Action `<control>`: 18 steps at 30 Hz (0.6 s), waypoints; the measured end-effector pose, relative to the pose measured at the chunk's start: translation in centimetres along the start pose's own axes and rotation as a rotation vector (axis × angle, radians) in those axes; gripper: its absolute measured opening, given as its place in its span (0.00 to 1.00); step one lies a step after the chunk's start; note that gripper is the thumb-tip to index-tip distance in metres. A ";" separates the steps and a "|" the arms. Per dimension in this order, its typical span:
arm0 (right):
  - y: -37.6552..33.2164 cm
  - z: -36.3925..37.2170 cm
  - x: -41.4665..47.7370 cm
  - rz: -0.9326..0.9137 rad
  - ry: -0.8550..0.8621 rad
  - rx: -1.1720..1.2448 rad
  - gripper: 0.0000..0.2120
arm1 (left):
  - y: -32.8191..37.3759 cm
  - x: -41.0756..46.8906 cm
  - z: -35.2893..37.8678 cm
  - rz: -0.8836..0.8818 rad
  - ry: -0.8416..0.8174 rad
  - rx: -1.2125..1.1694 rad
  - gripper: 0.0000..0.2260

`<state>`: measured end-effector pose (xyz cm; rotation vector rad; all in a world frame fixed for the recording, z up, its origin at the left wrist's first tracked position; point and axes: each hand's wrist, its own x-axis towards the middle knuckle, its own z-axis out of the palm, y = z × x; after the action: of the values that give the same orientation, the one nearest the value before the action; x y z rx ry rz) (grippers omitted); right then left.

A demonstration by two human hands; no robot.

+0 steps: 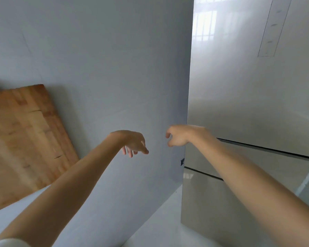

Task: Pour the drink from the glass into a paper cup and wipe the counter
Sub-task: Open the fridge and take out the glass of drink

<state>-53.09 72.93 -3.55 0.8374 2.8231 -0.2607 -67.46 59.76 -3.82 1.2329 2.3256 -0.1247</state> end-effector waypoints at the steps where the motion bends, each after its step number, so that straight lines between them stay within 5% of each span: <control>1: 0.0 -0.6 1.0 0.015 -0.002 0.007 0.22 | -0.4 1.2 -1.1 0.020 0.003 0.008 0.20; 18: 7.8 -8.5 15.2 0.134 0.273 0.022 0.16 | 2.8 20.5 -7.7 0.403 0.003 -0.249 0.18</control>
<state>-62.32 89.13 0.34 1.1407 2.9971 -0.1697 -77.73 79.20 -6.31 1.5338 1.9736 0.2943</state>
